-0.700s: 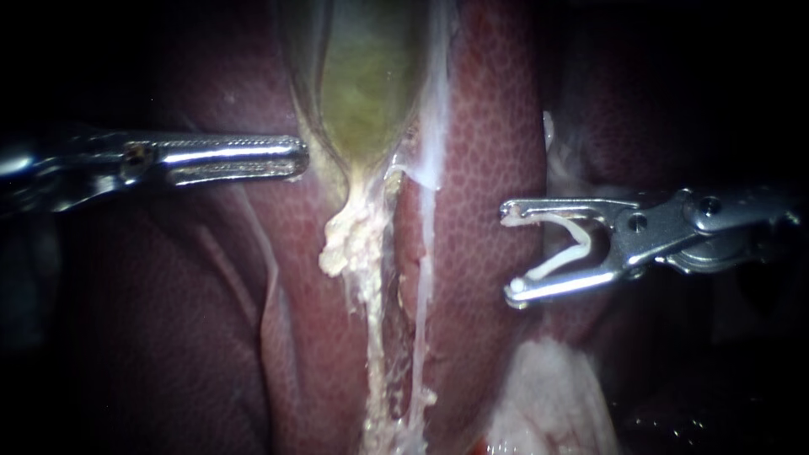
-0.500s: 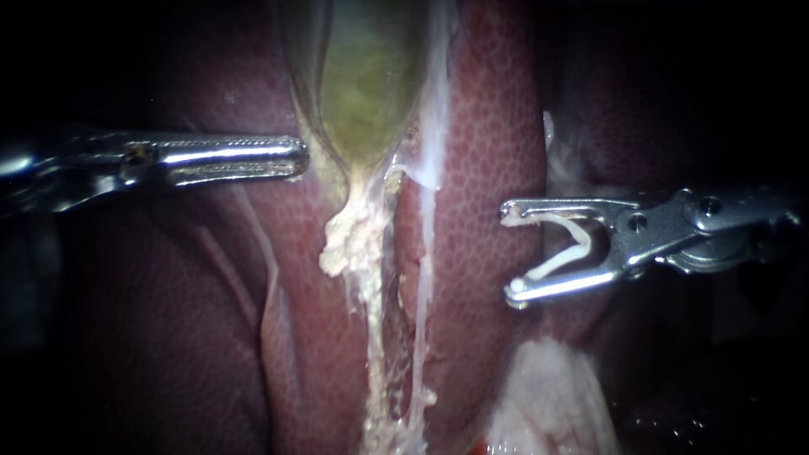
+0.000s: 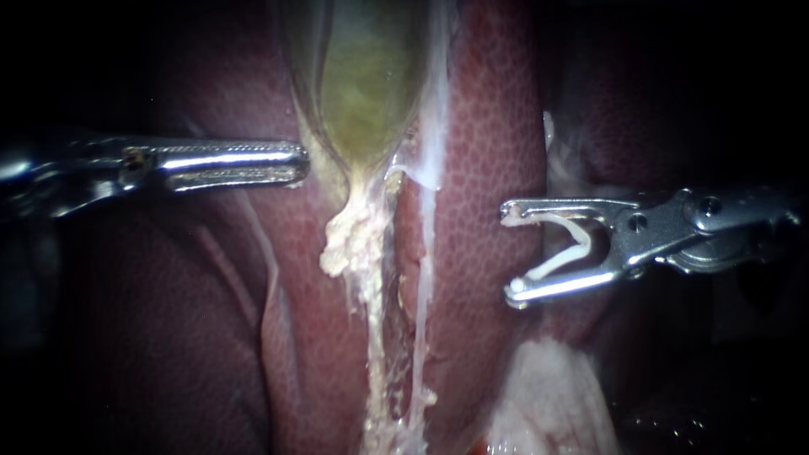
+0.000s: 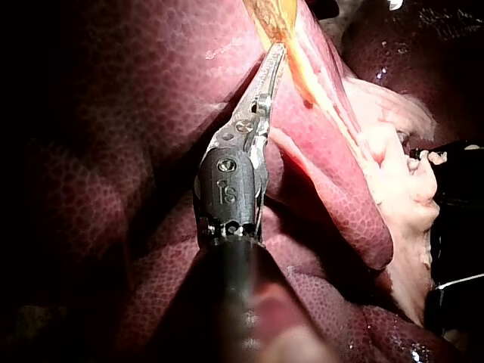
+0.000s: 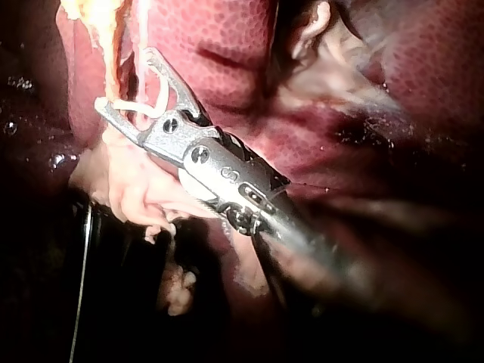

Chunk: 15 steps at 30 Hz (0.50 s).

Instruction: Grabbing gallbladder

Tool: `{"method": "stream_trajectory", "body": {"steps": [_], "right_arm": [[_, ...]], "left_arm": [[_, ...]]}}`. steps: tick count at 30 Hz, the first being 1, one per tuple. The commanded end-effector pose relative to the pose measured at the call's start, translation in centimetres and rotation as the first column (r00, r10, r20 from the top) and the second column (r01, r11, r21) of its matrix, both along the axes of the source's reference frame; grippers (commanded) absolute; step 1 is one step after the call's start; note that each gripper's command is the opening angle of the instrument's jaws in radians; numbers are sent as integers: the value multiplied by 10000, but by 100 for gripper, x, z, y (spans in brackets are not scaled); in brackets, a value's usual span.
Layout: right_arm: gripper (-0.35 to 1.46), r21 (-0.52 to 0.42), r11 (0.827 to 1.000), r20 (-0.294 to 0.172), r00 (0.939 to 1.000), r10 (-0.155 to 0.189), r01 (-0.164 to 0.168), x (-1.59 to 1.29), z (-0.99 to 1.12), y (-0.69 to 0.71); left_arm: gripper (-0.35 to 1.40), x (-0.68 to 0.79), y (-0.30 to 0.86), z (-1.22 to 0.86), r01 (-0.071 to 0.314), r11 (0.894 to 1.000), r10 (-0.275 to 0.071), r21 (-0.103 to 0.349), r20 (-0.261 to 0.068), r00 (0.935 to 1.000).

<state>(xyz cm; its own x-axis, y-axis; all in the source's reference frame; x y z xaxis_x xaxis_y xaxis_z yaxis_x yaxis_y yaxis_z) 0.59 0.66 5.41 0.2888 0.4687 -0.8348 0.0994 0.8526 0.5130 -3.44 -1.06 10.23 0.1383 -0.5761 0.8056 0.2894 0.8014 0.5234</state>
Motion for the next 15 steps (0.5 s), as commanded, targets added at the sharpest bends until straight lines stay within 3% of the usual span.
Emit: {"method": "stream_trajectory", "body": {"steps": [1, 6, 11, 15], "right_arm": [[58, 0, 10000, -1, 10000, -2, 2, -1, 0, 0], [58, 0, 10000, -2, 10000, -4, 4, -1, 0, 0], [58, 0, 10000, 1, 10000, 0, 0, -1, 1, 0], [58, -1, 10000, 1, 10000, 0, 0, -1, 1, 0]], "left_arm": [[0, 2, -2, -1, 20, 10000, -20, -13, -14, 10000], [29, 11, -11, -7, -83, 9998, 82, -205, -22, 10000], [32, 13, -18, -11, -103, 9997, 102, -229, -18, 9999], [32, 5, -25, -8, -88, 9996, 87, -283, -44, 10000]]}}
